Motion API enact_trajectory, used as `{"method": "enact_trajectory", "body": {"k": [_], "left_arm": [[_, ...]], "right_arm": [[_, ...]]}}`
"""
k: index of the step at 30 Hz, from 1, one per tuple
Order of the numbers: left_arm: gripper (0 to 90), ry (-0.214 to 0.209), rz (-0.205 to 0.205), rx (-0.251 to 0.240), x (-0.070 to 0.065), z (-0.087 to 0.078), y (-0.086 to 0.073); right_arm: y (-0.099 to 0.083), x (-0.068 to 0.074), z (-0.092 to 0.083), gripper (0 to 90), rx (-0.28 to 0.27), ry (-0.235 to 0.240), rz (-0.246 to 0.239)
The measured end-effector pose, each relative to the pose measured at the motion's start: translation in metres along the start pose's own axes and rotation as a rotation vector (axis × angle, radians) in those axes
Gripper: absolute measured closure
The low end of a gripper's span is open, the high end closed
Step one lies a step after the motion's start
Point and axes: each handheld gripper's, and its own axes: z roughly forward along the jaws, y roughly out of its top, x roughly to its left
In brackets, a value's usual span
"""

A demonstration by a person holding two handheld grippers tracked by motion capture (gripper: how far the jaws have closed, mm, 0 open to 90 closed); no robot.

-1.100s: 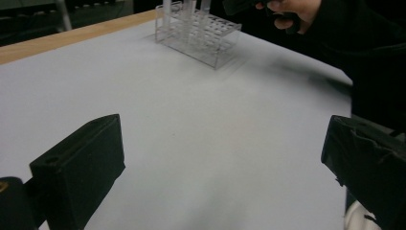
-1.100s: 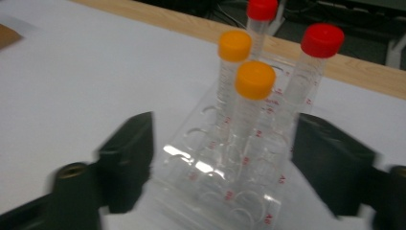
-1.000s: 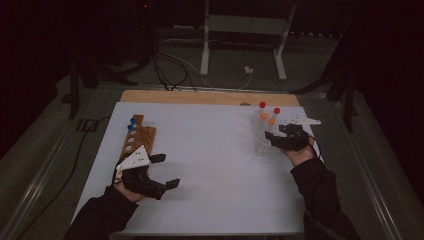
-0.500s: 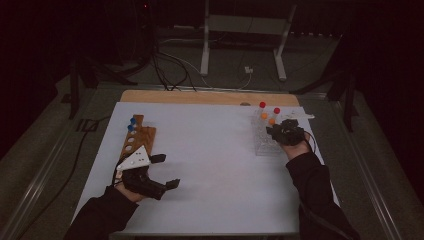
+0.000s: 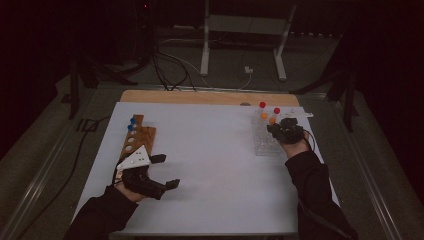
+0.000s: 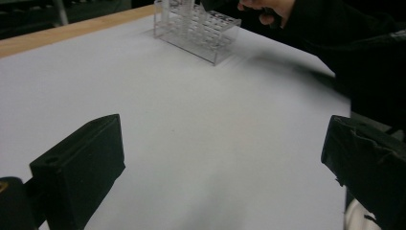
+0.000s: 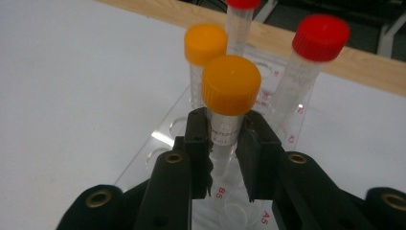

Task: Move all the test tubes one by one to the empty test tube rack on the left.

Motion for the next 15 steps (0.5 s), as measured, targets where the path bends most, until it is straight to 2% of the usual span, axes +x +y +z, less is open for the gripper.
{"method": "enact_trajectory", "body": {"k": [6, 15], "left_arm": [[1.8, 0.000, 0.004, 0.004, -0.001, 0.000, 0.001], [1.8, -0.009, 0.006, 0.008, -0.002, -0.001, 0.006]], "right_arm": [[0.010, 0.004, -0.014, 74.9, -0.031, -0.020, -0.034], [0.026, 0.011, -0.044, 74.9, -0.094, -0.028, -0.071]]}}
